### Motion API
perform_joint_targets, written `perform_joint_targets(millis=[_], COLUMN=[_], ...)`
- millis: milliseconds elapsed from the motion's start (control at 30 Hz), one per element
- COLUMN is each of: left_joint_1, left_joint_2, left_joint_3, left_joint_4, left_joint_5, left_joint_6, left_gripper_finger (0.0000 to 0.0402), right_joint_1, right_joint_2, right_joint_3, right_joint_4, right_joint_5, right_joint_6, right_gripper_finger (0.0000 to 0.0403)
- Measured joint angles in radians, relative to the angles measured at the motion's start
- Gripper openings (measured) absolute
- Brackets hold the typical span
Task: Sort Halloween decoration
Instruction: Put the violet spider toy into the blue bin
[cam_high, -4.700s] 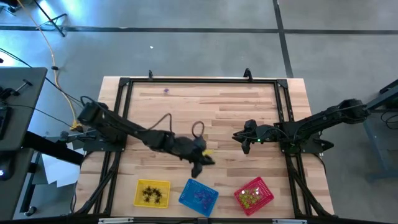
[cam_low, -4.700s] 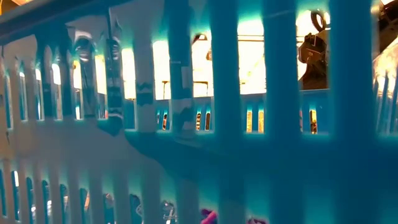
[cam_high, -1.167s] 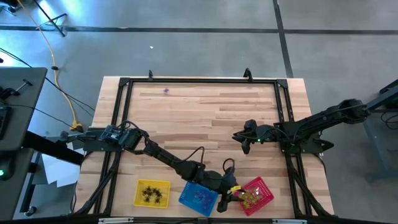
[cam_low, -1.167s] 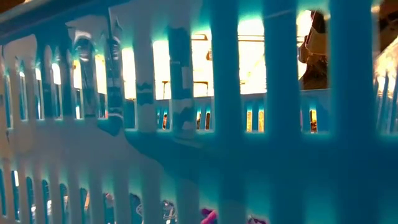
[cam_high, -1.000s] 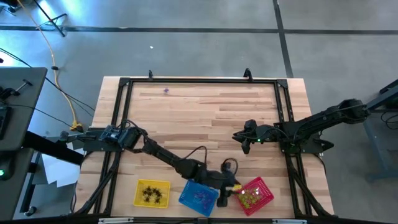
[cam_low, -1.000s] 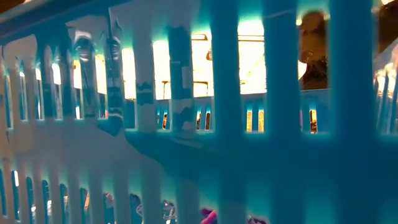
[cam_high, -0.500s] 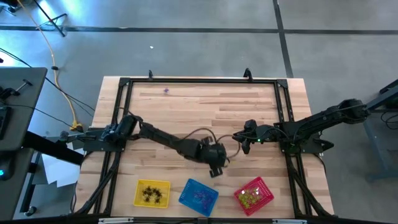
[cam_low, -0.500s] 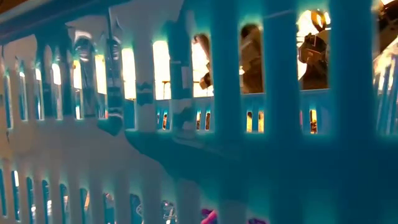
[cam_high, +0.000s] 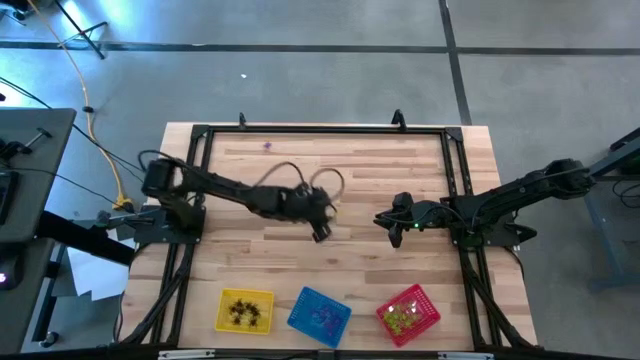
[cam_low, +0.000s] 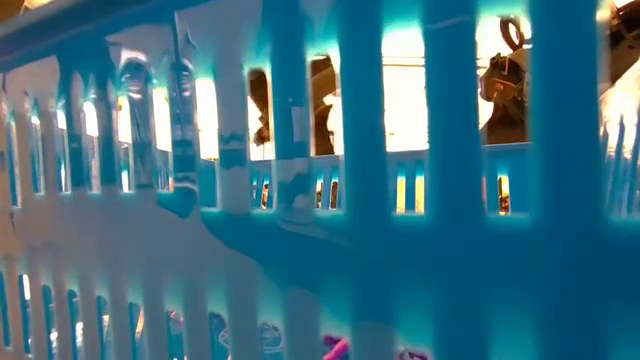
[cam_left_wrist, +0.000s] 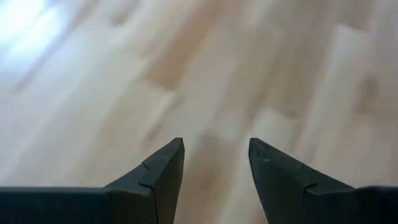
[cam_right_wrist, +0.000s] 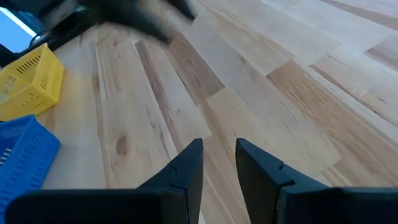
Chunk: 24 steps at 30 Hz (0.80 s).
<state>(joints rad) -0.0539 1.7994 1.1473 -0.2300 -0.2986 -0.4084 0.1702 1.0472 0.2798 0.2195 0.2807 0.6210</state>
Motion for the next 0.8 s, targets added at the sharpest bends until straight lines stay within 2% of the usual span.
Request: perform_joint_targets(millis=[200,367,667,800], left_joint_1=[0.159,0.310,0.551,0.628], left_joint_2=[-0.128,-0.155,-0.169,-0.208], left_joint_3=[-0.179,-0.259,-0.335,-0.362], left_joint_4=[0.122,0.149,0.150,0.140], left_joint_5=[-0.005,-0.002,0.165,0.190], left_joint_6=[-0.021,-0.110,-0.155,-0.140], left_gripper_finger=[0.0170,0.0170,0.0170,0.0170], right_joint_1=[0.000,0.000,0.000,0.000], right_joint_2=[0.000,0.000,-0.001,-0.001], right_joint_3=[0.000,0.000,0.000,0.000], right_joint_4=[-0.001,-0.005,-0.015,-0.017], right_joint_5=[0.000,0.000,0.000,0.000], right_joint_6=[0.000,0.000,0.000,0.000], right_gripper_finger=[0.0091,0.0091,0.0091,0.0091])
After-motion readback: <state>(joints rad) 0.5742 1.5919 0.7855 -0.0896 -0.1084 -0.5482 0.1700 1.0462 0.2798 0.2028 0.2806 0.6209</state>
